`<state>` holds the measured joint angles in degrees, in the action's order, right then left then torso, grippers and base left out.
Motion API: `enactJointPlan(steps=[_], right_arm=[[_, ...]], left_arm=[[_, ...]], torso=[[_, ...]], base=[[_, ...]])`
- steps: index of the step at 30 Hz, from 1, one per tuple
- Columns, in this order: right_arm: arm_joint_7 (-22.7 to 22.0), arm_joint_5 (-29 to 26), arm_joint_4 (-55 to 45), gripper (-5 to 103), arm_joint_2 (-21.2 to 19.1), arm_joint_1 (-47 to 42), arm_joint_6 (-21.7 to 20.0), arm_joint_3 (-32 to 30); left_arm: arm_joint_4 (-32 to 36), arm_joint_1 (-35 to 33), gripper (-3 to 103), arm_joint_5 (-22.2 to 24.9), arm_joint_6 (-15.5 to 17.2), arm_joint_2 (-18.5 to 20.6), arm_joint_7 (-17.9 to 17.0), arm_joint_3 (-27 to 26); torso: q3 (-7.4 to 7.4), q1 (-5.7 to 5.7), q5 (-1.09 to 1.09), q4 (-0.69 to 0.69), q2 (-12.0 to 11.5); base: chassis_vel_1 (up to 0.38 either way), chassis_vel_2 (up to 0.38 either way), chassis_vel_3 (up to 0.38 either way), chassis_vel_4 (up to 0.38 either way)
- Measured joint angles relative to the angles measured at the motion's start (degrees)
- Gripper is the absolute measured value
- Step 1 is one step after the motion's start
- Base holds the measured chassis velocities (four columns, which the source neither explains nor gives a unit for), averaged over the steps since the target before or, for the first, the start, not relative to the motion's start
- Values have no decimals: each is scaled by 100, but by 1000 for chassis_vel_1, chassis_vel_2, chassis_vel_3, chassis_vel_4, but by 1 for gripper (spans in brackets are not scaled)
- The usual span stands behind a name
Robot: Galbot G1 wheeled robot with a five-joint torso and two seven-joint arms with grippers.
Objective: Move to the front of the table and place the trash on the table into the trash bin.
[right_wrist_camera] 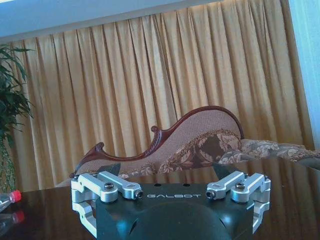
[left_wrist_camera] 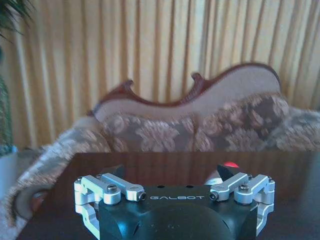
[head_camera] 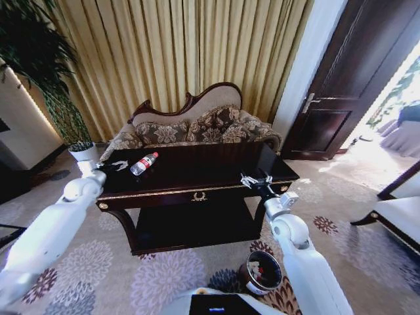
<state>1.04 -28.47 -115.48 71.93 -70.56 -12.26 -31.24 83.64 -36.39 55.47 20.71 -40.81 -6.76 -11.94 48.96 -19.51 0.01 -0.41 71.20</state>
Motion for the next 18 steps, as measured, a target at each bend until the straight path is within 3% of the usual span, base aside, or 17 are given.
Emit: enactJointPlan(steps=[3,5,7,9,13,18], right_arm=[[-3,0,38,100,-1,22,1,-10],[-4,0,46,100,-1,25,2,-14],[-9,4,94,100,4,40,4,-34],[-10,5,105,100,7,42,4,-34],[-19,17,172,100,24,43,25,-70],[-20,35,232,100,28,9,96,-114]], left_arm=[[-119,477,100,255,790,-66,34,174],[-155,564,100,318,937,-79,46,205],[-419,948,100,532,1430,-151,197,400],[-516,1043,100,568,1528,-178,253,463],[-1325,1663,100,660,1902,-447,645,857],[-1668,1956,100,662,2010,-626,809,1034]], torso=[[-1,1,2,1,0],[-1,0,1,1,0],[-1,0,1,2,0],[-1,0,1,2,0],[-1,0,0,1,0],[0,0,0,1,0]], base=[[0,0,0,0],[0,0,0,0],[0,0,0,0],[0,0,0,0],[0,0,0,0],[0,0,0,0]])
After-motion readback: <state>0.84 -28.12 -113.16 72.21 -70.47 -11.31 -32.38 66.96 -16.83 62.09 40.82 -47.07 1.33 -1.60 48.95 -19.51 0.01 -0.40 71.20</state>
